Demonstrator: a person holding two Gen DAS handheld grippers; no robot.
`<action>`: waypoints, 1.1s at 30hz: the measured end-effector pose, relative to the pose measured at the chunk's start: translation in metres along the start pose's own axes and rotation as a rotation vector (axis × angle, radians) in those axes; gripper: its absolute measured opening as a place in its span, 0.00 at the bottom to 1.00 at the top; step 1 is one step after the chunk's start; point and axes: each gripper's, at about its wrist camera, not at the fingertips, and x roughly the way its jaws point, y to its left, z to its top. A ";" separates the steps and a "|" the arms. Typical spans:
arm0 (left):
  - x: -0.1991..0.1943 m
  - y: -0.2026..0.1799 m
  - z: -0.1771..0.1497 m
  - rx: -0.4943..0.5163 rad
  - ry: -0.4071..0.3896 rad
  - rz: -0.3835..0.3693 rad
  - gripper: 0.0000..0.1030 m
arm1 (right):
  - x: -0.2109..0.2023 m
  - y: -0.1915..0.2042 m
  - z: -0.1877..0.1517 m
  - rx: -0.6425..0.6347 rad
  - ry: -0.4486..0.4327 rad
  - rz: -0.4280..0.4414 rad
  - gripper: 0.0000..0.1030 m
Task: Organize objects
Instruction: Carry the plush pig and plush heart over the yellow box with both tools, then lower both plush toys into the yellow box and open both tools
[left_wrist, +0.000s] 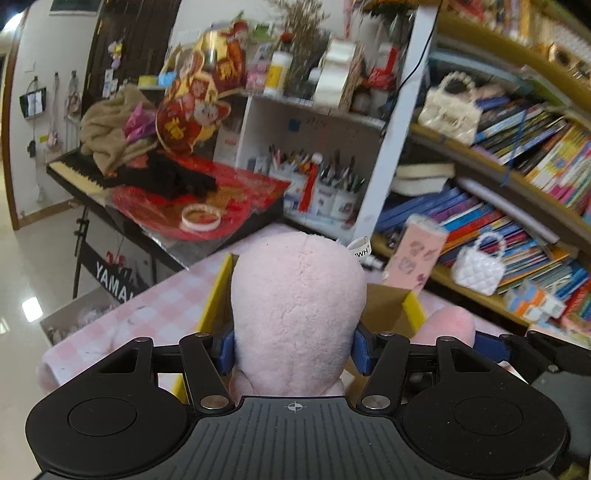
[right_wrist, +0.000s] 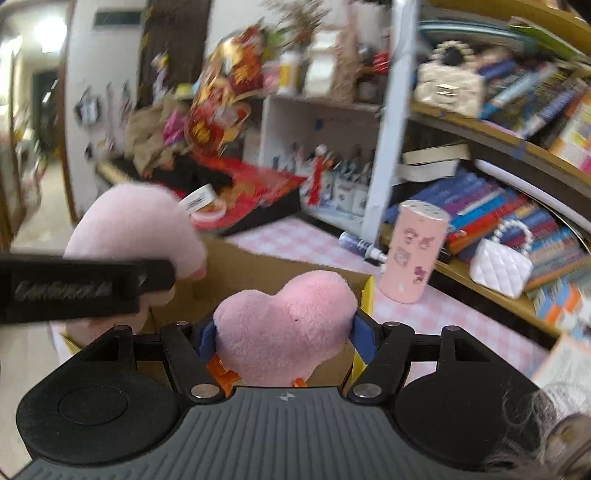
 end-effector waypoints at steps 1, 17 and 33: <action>0.010 -0.001 0.000 0.005 0.015 0.013 0.56 | 0.012 0.000 -0.001 -0.030 0.022 0.014 0.66; 0.089 -0.011 -0.008 0.113 0.210 0.102 0.57 | 0.089 0.007 -0.012 -0.197 0.291 0.212 0.66; 0.066 -0.017 -0.007 0.152 0.149 0.023 0.86 | 0.086 0.003 -0.010 -0.160 0.271 0.206 0.69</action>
